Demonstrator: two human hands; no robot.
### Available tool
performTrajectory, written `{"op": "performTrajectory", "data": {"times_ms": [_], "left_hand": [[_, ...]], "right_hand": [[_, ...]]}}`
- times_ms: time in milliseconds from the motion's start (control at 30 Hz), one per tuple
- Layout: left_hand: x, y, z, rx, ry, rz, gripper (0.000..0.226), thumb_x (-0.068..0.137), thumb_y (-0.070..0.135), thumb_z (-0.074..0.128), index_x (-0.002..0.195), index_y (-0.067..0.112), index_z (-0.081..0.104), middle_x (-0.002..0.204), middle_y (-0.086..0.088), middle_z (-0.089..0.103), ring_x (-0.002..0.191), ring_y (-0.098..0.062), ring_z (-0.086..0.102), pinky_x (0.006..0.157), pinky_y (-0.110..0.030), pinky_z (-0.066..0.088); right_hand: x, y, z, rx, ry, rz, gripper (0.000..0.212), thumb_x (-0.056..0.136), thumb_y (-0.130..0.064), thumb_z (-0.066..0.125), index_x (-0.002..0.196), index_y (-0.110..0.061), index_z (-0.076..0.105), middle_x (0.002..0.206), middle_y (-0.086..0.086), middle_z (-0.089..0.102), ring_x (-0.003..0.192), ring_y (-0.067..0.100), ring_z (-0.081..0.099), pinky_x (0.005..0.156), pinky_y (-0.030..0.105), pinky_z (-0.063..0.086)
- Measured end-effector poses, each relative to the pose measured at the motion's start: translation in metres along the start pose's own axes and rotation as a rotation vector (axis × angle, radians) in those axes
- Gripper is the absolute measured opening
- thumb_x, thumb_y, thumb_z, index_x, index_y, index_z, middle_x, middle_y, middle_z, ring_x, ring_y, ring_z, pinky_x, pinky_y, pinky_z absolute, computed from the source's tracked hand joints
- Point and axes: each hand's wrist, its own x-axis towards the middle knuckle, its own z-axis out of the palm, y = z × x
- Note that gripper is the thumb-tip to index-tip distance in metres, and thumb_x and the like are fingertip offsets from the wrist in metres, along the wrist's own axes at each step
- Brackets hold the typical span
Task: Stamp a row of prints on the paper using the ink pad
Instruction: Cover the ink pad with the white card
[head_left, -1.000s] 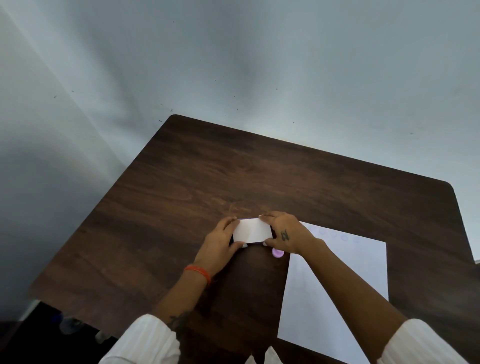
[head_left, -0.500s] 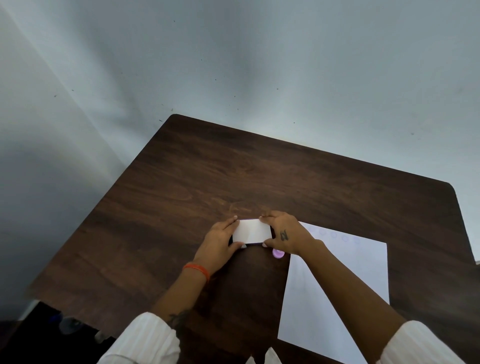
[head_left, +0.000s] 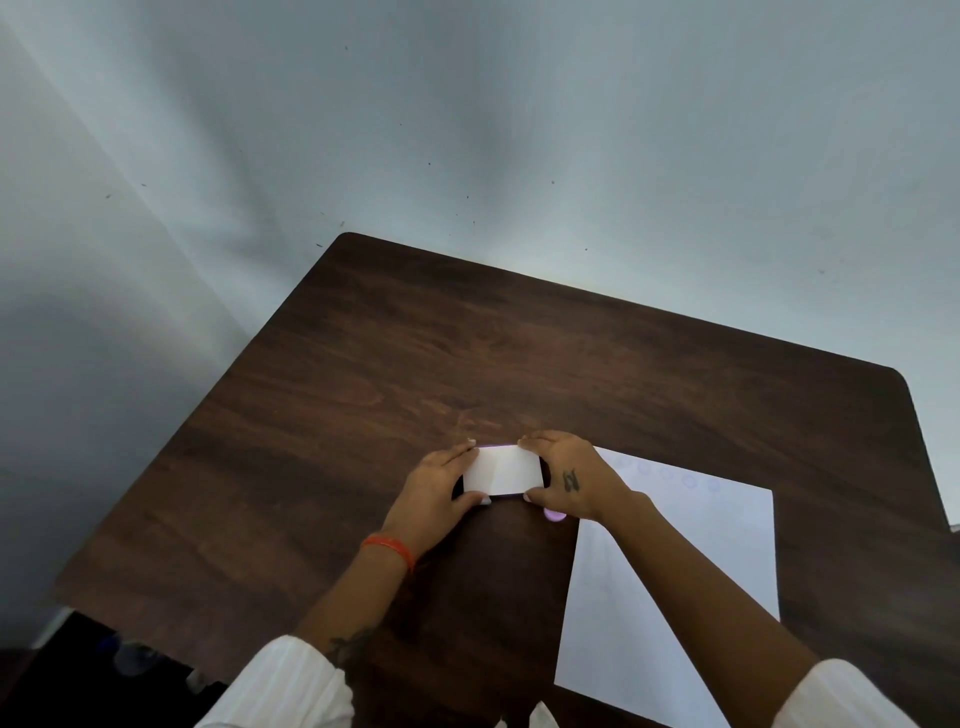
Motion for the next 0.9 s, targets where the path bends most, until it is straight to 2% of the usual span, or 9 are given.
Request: {"op": "performTrajectory", "data": {"times_ms": [233, 533, 700, 900], "left_hand": [[0.0004, -0.005, 0.0032, -0.001, 0.016, 0.017, 0.067, 0.081, 0.032, 0.066, 0.138, 0.016, 0.034, 0.15, 0.002, 0.034, 0.137, -0.016, 0.03, 0.114, -0.029, 0.024], [0.0023, -0.0024, 0.0014, 0.005, 0.024, 0.012, 0.066, 0.08, 0.029, 0.068, 0.137, 0.017, 0.038, 0.153, 0.004, 0.027, 0.137, -0.017, 0.029, 0.113, -0.03, 0.025], [0.0042, -0.0032, 0.001, -0.023, 0.034, -0.018, 0.067, 0.076, 0.03, 0.072, 0.134, 0.016, 0.042, 0.147, 0.0, 0.04, 0.133, -0.017, 0.034, 0.111, -0.029, 0.027], [0.0056, -0.0013, 0.001, -0.028, 0.026, -0.04, 0.069, 0.075, 0.029, 0.072, 0.135, 0.015, 0.04, 0.145, -0.003, 0.042, 0.133, -0.019, 0.034, 0.111, -0.029, 0.027]], "right_hand": [[-0.0007, 0.0008, 0.0016, 0.035, 0.02, 0.001, 0.067, 0.076, -0.027, 0.072, 0.135, -0.014, 0.043, 0.144, 0.008, 0.042, 0.13, 0.024, 0.04, 0.107, 0.032, 0.037], [-0.0001, 0.0015, 0.0031, 0.029, 0.011, 0.023, 0.068, 0.079, -0.027, 0.07, 0.138, -0.016, 0.039, 0.147, 0.005, 0.039, 0.135, 0.021, 0.034, 0.11, 0.029, 0.03], [0.0012, 0.0004, 0.0014, 0.025, 0.004, 0.033, 0.073, 0.076, -0.028, 0.073, 0.139, -0.018, 0.038, 0.148, 0.006, 0.039, 0.136, 0.024, 0.034, 0.111, 0.033, 0.029], [0.0026, -0.0028, -0.0034, 0.021, -0.018, 0.037, 0.07, 0.074, -0.025, 0.074, 0.136, -0.014, 0.042, 0.142, 0.01, 0.044, 0.131, 0.027, 0.039, 0.107, 0.035, 0.035]]}}
